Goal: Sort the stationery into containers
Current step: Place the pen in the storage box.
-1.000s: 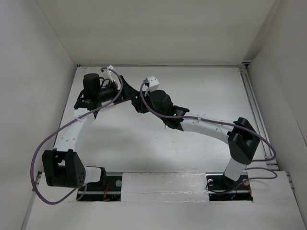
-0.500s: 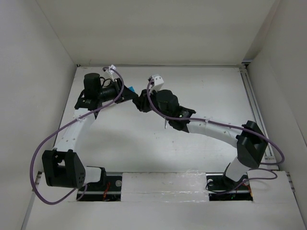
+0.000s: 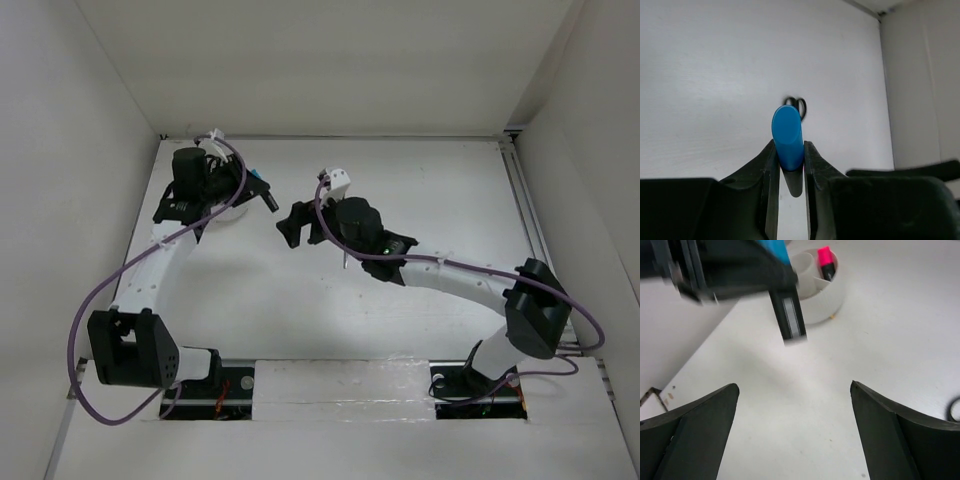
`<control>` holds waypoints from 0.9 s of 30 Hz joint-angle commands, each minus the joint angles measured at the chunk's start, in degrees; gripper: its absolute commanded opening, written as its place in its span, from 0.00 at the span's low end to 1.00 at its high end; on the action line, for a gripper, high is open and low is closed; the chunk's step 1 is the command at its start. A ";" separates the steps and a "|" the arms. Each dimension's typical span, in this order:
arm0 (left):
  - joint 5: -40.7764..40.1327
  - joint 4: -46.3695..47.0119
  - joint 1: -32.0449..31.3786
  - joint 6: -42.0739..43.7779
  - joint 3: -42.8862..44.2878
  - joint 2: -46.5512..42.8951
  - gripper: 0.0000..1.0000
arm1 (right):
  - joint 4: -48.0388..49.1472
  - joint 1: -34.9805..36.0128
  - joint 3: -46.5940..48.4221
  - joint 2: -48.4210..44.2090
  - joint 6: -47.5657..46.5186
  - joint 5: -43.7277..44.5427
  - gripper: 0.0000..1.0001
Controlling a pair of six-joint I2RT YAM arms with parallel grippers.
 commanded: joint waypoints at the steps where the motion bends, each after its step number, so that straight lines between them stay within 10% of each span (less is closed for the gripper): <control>1: -15.00 2.22 0.25 0.09 8.54 4.22 0.00 | -1.46 0.45 -3.30 -3.22 0.95 5.78 0.99; 11: -43.30 -2.10 -2.66 8.17 33.69 25.42 0.00 | -4.02 2.82 -15.86 -13.06 4.03 6.41 0.99; 27: -56.33 6.16 -2.65 8.79 27.20 29.74 0.00 | -5.07 4.50 -24.22 -19.66 5.88 5.27 0.99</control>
